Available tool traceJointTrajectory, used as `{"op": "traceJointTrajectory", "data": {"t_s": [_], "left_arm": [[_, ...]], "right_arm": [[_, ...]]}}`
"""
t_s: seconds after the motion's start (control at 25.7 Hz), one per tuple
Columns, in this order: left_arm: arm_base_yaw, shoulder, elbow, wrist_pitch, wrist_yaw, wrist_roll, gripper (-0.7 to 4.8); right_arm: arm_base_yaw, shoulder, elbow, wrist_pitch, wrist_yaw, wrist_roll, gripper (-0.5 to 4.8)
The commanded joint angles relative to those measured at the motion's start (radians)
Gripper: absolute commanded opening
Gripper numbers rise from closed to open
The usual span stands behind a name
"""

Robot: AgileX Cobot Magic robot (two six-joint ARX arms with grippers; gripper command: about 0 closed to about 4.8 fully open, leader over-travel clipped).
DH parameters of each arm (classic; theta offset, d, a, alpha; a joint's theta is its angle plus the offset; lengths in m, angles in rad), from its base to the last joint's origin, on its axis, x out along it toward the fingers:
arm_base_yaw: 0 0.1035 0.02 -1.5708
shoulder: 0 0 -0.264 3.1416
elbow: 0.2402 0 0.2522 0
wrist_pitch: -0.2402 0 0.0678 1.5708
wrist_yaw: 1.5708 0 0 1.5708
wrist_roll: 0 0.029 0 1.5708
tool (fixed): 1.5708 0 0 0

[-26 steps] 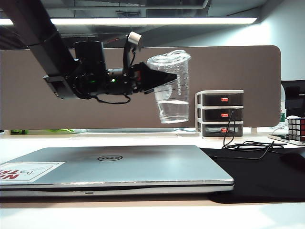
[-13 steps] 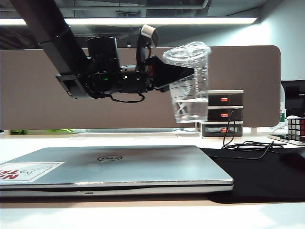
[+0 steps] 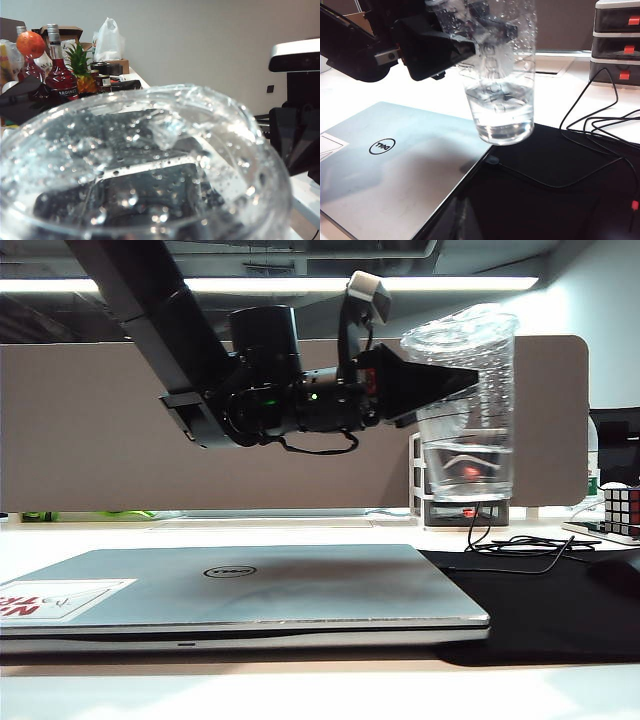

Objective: Pick up the coffee cup and place it on the right side of the laptop.

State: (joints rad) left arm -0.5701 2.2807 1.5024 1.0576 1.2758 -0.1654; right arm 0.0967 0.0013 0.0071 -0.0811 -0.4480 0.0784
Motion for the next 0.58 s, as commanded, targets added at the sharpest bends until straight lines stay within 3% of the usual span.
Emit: {"op": "traceJointTrajectory", "data": {"t_s": [0.04, 0.27, 0.58], "left_arm": [[-0.042, -0.011, 0.002, -0.051, -0.026, 0.059, 2.68], [-0.099, -0.011, 0.002, -0.256, -0.058, 0.232, 2.73], [-0.113, -0.011, -0.069, -0.268, -0.072, 0.327, 2.79]], "right_arm": [[0.0, -0.002, -0.005, 0.011, -0.003, -0.005, -0.01], [0.0, -0.002, -0.005, 0.011, -0.003, -0.008, -0.01], [0.0, -0.002, -0.005, 0.011, -0.003, -0.012, -0.01]]}}
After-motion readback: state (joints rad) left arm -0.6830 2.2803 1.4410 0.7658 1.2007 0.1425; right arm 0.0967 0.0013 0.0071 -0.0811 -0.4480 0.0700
